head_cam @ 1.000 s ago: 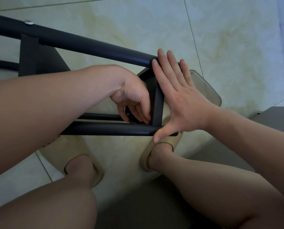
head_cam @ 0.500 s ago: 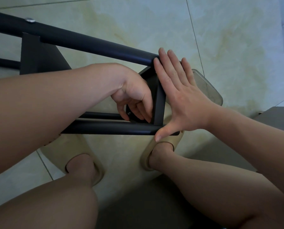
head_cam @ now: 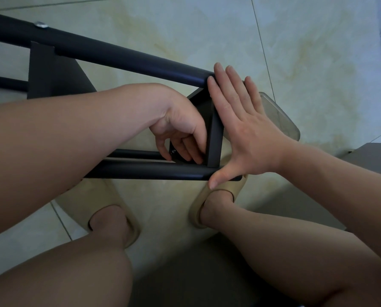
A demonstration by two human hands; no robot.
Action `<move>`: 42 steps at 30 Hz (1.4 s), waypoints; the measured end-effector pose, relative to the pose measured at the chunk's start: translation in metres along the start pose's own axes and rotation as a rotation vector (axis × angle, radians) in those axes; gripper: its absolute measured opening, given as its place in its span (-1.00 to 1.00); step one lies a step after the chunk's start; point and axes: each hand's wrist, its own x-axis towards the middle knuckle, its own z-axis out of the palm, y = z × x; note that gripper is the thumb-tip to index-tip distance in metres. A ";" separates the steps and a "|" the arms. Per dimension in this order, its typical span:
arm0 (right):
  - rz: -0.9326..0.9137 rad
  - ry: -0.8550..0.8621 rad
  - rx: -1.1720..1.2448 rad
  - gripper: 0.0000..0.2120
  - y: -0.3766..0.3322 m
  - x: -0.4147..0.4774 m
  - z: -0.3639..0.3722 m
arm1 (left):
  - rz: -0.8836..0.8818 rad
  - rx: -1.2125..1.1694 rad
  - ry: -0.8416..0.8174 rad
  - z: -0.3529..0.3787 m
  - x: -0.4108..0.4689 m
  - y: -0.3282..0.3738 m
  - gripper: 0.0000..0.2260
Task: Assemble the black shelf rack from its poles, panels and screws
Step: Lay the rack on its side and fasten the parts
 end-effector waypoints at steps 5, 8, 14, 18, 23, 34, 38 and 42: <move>-0.002 -0.002 0.001 0.47 0.000 0.000 0.001 | 0.008 -0.035 0.015 0.000 0.001 -0.001 -0.76; -0.002 0.001 -0.003 0.47 0.000 0.000 0.002 | 0.021 -0.038 0.001 -0.001 0.001 -0.001 -0.72; -0.005 0.001 0.000 0.47 0.000 0.000 0.001 | 0.013 -0.011 -0.026 0.000 0.001 -0.001 -0.84; -0.003 0.002 -0.001 0.47 0.000 0.000 0.001 | 0.023 0.000 0.000 0.001 0.003 -0.002 -0.89; -0.002 0.002 0.002 0.48 0.000 0.000 0.001 | 0.032 0.003 -0.013 0.000 0.002 -0.001 -0.84; -0.003 0.008 0.004 0.47 0.000 0.000 0.002 | 0.037 -0.004 -0.009 0.001 0.002 -0.002 -0.88; -0.004 0.006 0.008 0.47 0.000 0.000 0.002 | 0.041 -0.001 -0.030 0.000 0.000 -0.001 -0.80; -0.004 0.009 0.000 0.47 0.000 0.000 0.002 | 0.022 0.025 -0.038 0.000 -0.001 -0.001 -0.85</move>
